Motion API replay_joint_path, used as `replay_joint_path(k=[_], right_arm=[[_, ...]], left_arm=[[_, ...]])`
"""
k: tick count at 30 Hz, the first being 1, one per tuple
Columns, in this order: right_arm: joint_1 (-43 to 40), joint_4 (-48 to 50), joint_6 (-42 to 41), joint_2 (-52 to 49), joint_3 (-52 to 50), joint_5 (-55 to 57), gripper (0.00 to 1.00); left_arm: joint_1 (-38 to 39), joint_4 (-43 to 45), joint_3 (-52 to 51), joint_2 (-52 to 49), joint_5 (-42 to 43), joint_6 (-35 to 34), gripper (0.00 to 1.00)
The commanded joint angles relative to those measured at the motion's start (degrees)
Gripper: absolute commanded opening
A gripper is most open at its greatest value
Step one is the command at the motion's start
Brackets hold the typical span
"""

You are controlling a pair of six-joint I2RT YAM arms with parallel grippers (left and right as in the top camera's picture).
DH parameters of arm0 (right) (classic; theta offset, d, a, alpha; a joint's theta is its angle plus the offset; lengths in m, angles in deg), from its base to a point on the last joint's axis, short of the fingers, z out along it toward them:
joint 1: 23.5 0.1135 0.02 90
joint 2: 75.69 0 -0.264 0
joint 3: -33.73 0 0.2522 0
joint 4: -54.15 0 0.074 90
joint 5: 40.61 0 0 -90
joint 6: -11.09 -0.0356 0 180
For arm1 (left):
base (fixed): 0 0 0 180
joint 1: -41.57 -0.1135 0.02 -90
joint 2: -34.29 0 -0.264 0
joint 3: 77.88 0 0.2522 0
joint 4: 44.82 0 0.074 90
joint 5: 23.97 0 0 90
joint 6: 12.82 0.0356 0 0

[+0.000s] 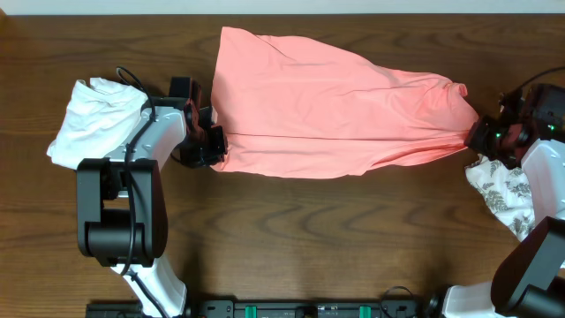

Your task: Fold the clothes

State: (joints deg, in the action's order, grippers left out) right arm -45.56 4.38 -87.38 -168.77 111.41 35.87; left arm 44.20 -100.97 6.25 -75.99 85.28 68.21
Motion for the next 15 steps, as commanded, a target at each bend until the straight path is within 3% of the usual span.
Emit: replay_joint_path(k=[1,15], right_arm=[[-0.4,0.0,0.9,0.4,0.9,0.0,0.01],[-0.4,0.0,0.9,0.5,0.9,0.0,0.01]], left_arm=[[0.0,-1.1,-0.3,0.2,-0.9,0.2,0.06],[-0.1,-6.9,1.7,19.5,-1.4,0.2,0.06]])
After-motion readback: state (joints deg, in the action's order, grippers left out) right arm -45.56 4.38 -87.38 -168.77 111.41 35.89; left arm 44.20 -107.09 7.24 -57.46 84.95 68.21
